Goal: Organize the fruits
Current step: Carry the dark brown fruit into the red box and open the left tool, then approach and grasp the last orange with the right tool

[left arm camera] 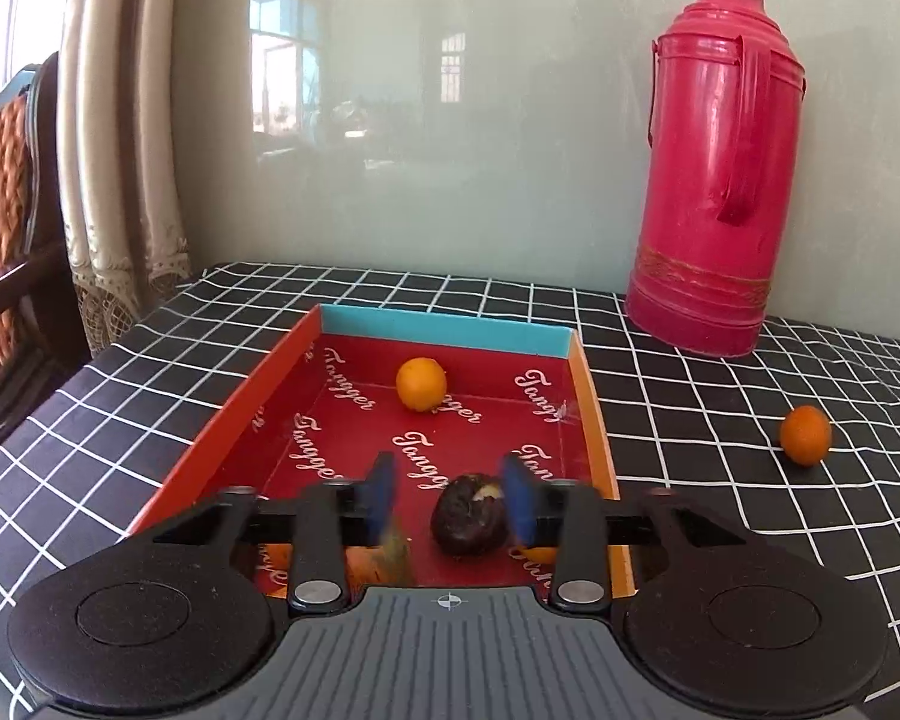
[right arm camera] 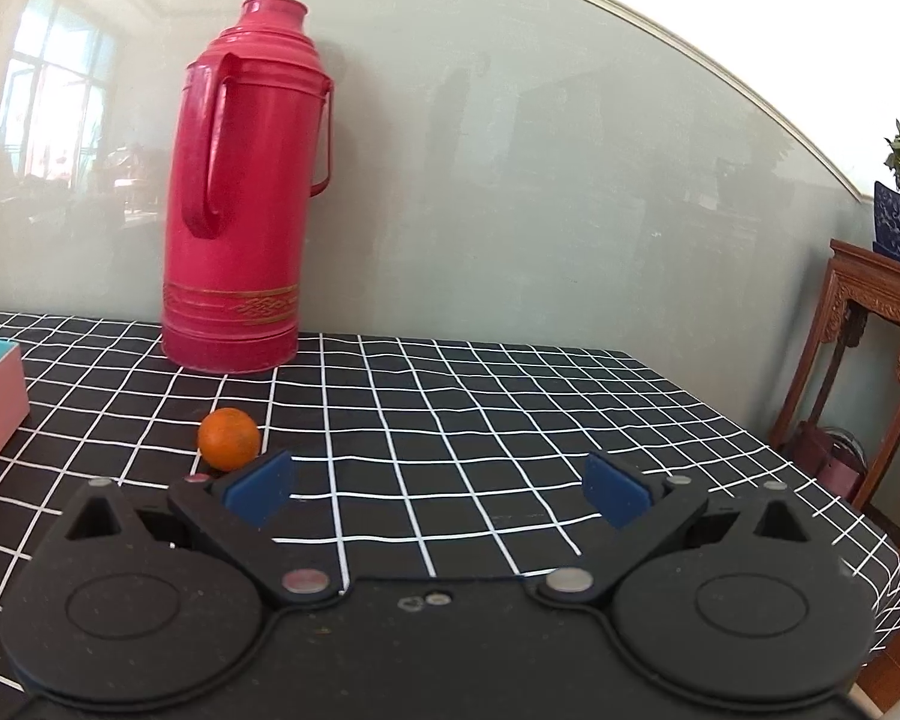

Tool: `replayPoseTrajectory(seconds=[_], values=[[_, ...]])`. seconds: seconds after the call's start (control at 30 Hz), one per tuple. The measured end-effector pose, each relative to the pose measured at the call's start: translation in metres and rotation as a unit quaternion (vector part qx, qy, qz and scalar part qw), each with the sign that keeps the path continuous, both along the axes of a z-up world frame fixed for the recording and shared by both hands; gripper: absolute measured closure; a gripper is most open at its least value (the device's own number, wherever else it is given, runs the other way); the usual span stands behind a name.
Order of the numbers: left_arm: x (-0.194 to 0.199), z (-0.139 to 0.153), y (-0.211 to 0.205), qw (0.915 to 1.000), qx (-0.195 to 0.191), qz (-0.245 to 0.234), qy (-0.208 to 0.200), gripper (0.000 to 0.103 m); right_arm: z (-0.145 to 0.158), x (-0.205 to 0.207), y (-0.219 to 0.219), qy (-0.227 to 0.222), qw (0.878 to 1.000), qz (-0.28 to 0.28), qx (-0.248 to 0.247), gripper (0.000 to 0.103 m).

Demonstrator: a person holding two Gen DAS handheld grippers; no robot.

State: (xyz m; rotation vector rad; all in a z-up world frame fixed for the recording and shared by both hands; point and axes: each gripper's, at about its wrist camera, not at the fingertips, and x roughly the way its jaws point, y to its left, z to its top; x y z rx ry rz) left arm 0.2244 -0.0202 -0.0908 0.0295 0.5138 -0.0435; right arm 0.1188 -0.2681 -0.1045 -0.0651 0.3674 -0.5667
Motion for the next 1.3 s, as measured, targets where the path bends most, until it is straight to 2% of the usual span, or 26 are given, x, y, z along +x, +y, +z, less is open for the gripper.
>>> replayPoseTrajectory(seconds=[0.07, 0.13, 0.23, 0.47, 0.87, 1.3], values=[[-0.007, 0.006, 0.002, 0.9996, 0.008, 0.016, -0.021, 0.016, 0.0, 0.002, 0.001, 0.001, 1.0, 0.003, 0.001, 0.006], [-0.013, 0.011, 0.002, 0.9989, 0.02, 0.021, -0.038, 0.01, 0.0, 0.005, 0.003, 0.001, 1.0, 0.007, 0.003, 0.006], [-0.019, 0.017, 0.008, 0.9988, 0.015, 0.028, -0.036, 0.0, -0.001, 0.008, 0.008, 0.001, 1.0, 0.015, 0.006, 0.006], [-0.032, 0.015, 0.037, 0.9972, 0.004, 0.074, -0.005, 0.0, -0.004, 0.02, 0.024, 0.011, 0.999, 0.047, 0.014, 0.006], [-0.05, 0.013, 0.09, 0.992, 0.012, 0.126, -0.009, 0.0, -0.015, 0.048, 0.053, 0.037, 0.995, 0.084, 0.028, 0.006], [-0.06, 0.004, 0.138, 0.9838, 0.018, 0.178, -0.008, 0.0, -0.024, 0.092, 0.063, 0.063, 0.993, 0.091, 0.037, 0.006]])
